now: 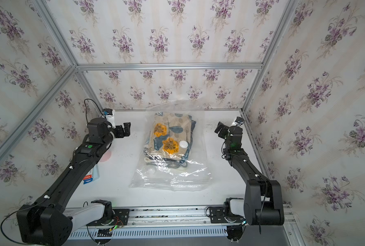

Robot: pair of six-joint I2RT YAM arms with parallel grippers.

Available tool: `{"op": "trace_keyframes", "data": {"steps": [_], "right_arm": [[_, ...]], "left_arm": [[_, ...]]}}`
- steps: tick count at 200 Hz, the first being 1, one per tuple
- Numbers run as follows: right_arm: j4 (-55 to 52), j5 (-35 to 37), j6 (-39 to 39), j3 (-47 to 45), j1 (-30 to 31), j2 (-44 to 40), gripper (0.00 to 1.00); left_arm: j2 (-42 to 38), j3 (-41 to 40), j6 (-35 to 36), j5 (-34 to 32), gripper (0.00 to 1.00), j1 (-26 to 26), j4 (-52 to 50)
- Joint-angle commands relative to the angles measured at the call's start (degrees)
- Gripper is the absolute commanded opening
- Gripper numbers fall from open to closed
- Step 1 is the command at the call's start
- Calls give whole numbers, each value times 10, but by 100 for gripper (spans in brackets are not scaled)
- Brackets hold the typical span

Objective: Take the blanket out of the vacuum bag
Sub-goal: Adjust the vacuum bag at the center of the board.

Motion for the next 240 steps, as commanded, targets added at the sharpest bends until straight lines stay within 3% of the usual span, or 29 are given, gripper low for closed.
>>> {"op": "trace_keyframes", "data": {"steps": [1, 13, 26, 43, 57, 72, 89, 106, 140, 187, 240], "right_arm": [[-90, -163, 127, 27, -50, 51, 81], [-130, -151, 110, 51, -49, 74, 66], [-132, -160, 117, 43, -49, 73, 60], [-85, -216, 136, 15, -49, 49, 59], [-66, -244, 149, 4, -40, 36, 60], [-71, -260, 131, 8, -10, 31, 60], [-94, -247, 97, 18, 41, 29, 61], [-105, -235, 74, 21, 84, 29, 63], [-110, -243, 61, 33, 144, 39, 65], [-99, -245, 75, 59, 187, 96, 66], [-91, -258, 84, 87, 199, 157, 66]], "left_arm": [[-27, 1, -13, 63, 100, -8, -4], [-35, 19, -27, 72, 100, -10, -31], [-36, 55, -57, 87, 100, -10, -82], [-31, 85, -65, 140, 100, -10, -141], [-24, 26, -126, 130, 100, -6, -105], [2, -13, -139, 240, 100, 6, -56], [39, -4, -151, 282, 100, 5, -56], [51, 8, -162, 264, 100, -3, -82], [-4, -28, -184, 234, 100, -24, -59], [70, -73, -207, 354, 97, -31, -3], [95, -97, -199, 266, 84, -83, -27]]}}
